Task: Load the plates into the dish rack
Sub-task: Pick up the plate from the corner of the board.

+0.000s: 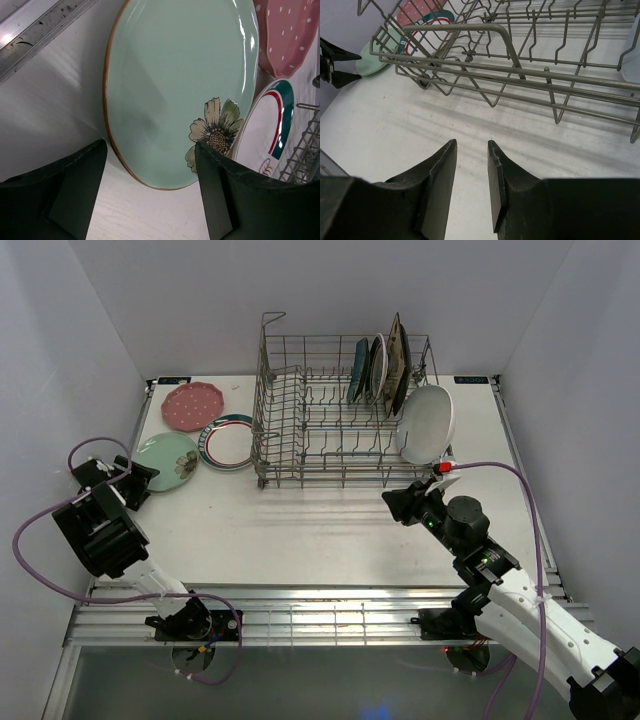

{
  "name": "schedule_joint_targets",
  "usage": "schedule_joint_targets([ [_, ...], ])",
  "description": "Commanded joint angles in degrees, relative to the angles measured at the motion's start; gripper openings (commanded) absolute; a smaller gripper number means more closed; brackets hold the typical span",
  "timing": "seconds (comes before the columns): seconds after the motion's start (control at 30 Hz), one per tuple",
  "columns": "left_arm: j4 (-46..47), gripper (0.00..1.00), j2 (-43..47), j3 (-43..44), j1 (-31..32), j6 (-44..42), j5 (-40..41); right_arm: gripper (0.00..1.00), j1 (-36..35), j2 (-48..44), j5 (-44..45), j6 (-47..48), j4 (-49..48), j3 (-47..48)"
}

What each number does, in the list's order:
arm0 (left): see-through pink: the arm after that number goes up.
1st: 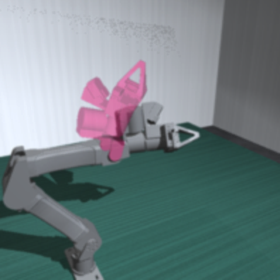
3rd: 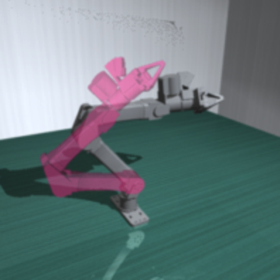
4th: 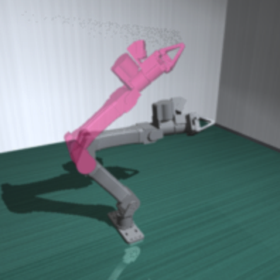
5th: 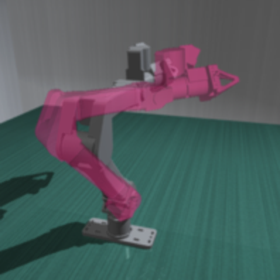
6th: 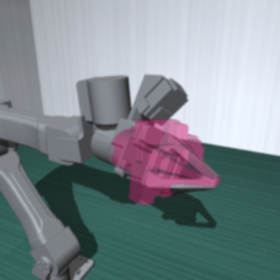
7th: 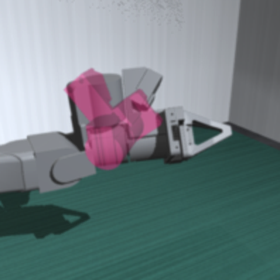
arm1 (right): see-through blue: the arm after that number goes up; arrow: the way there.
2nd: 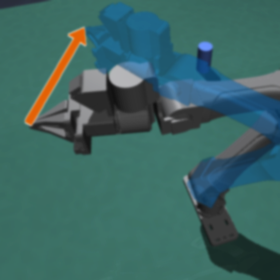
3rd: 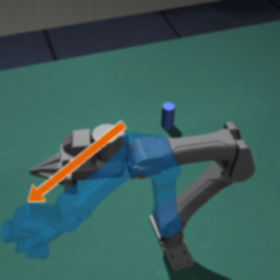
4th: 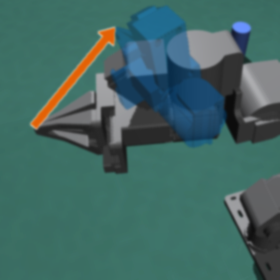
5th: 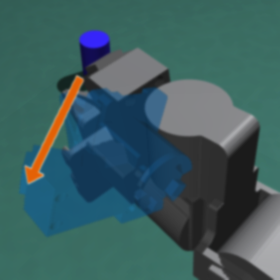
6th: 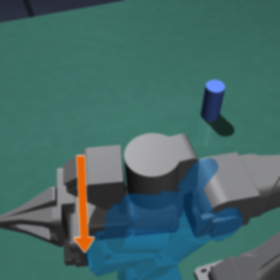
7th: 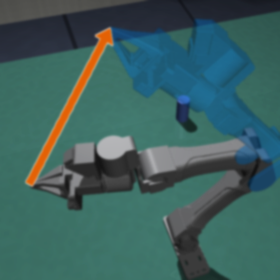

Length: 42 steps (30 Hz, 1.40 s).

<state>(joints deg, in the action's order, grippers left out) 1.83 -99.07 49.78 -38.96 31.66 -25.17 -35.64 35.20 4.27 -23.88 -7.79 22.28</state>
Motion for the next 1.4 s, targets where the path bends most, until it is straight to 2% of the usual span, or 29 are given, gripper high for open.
schedule_joint_targets([
  [0.0, 0.64, 0.81, -3.14, 2.51, -0.85, 3.14, -2.95, 0.37, 0.04, -1.01, -0.58, -0.12, -2.49, 0.48],
  [0.37, 2.39, 0.79, -7.71, 3.13, -2.08, 6.92, -5.50, 0.37, 0.04, -0.92, -1.02, -0.47, -3.28, 0.22],
  [0.47, 2.22, 0.74, -8.77, 3.57, -2.08, 7.45, -6.03, 0.37, 0.04, -0.92, -1.02, -0.47, -3.28, 0.30],
  [0.57, 1.78, 0.59, -9.13, 3.66, -2.08, 7.36, -6.21, 0.37, 0.04, -1.19, -0.93, -0.47, -3.19, 0.22],
  [0.83, 2.92, 0.40, -8.43, 2.69, -2.08, 6.93, -8.22, 0.37, 0.04, -1.45, -0.93, -0.55, -3.19, 0.22],
  [0.87, 3.01, 0.31, -8.08, 2.43, -2.08, 6.75, -8.40, 0.37, 0.04, -1.45, -0.93, -0.55, -3.19, 0.30],
  [0.97, 3.54, 0.19, -6.49, 1.38, -2.00, 6.66, -9.28, 0.37, -0.04, -1.36, -1.02, -0.55, -3.20, 0.30],
  [1.0, 3.62, 0.08, -6.14, 1.03, -2.00, 6.66, -9.37, 0.37, 0.04, -1.36, -1.02, -0.55, -3.19, 0.30],
  [1.07, 3.80, 0.00, -4.74, 0.32, -2.00, 6.49, -9.81, 0.37, 0.04, -1.28, -1.02, -0.55, -3.28, 0.30],
  [1.37, 3.71, 0.00, 0.88, -2.40, -1.91, 4.99, -10.60, 0.38, -0.04, -1.19, -1.11, -0.55, -3.02, 0.74],
])
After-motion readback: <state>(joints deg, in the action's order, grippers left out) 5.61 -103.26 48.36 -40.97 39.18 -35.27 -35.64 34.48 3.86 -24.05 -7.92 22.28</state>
